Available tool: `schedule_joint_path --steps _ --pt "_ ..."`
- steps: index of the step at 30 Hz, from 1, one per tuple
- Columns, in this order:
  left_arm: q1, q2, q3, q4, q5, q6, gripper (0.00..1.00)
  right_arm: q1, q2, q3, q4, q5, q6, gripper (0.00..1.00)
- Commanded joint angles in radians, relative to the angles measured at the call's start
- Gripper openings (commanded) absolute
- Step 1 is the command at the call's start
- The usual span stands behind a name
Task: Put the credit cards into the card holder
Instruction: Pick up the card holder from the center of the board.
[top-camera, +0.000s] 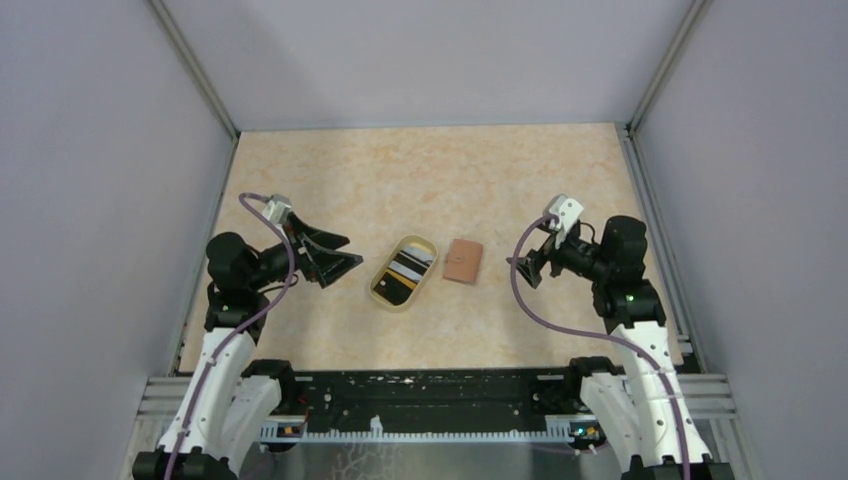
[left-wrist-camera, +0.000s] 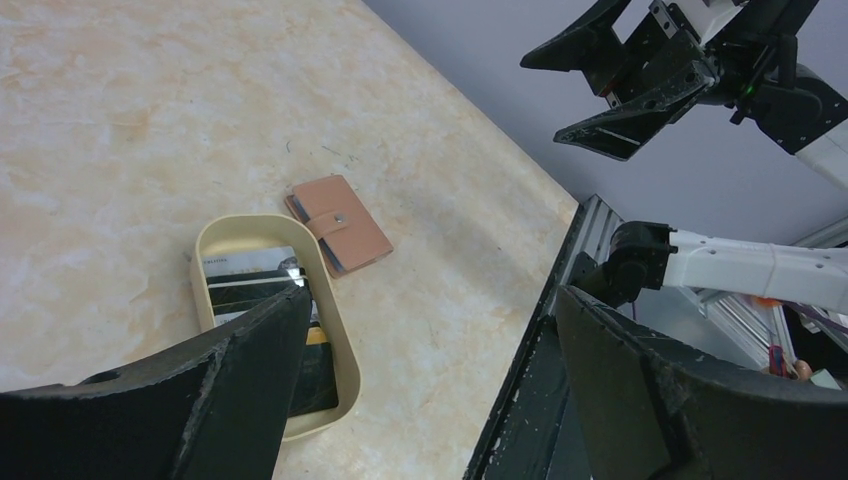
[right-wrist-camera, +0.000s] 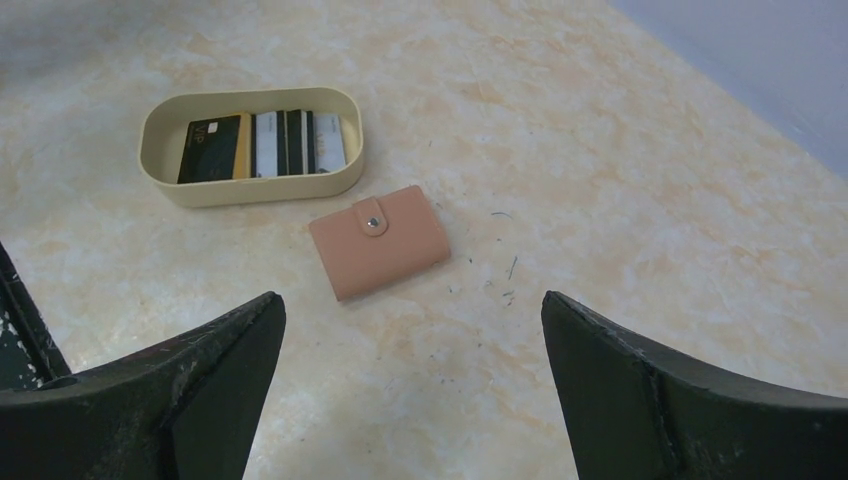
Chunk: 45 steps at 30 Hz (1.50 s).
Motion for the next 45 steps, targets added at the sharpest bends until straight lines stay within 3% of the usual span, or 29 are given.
schedule_joint_path --steps 1,6,9,13,17,20,25,30,33,38,45 --pt "-0.012 -0.004 -0.009 0.025 0.001 -0.005 0.97 -0.023 0.031 0.040 -0.016 -0.020 -0.052 0.99" --pt "-0.030 0.011 0.010 -0.050 -0.067 0.042 0.94 -0.027 0.089 0.058 -0.039 0.019 -0.056 0.97" --pt "-0.090 0.019 0.045 -0.156 -0.182 0.114 0.92 -0.027 0.089 0.059 -0.045 0.009 -0.056 0.96" --pt "-0.235 0.042 0.078 -0.286 -0.383 0.105 0.87 -0.026 0.093 0.054 -0.044 -0.002 -0.058 0.94" --pt "-0.409 0.051 0.051 -0.280 -0.607 0.042 0.84 0.004 0.126 0.026 0.008 -0.040 -0.012 0.90" --pt "-0.521 0.096 0.049 -0.265 -0.762 0.045 0.84 0.084 0.216 -0.014 0.137 -0.040 0.117 0.88" --pt "-0.596 0.223 -0.053 -0.005 -0.765 -0.033 0.81 0.161 0.492 0.043 0.286 0.119 0.400 0.82" --pt "-0.623 0.354 -0.150 0.173 -0.770 -0.131 0.79 0.159 0.757 0.148 0.246 0.196 0.528 0.54" --pt "-0.634 0.339 -0.181 0.209 -0.754 -0.136 0.76 0.157 0.849 0.152 0.281 0.167 0.592 0.38" --pt "-0.641 0.219 -0.294 0.256 -0.810 -0.152 0.77 0.157 0.932 0.152 0.347 0.134 0.678 0.39" --pt "-0.641 0.161 -0.380 0.330 -0.825 -0.178 0.77 0.160 1.059 0.191 0.368 0.089 0.719 0.49"
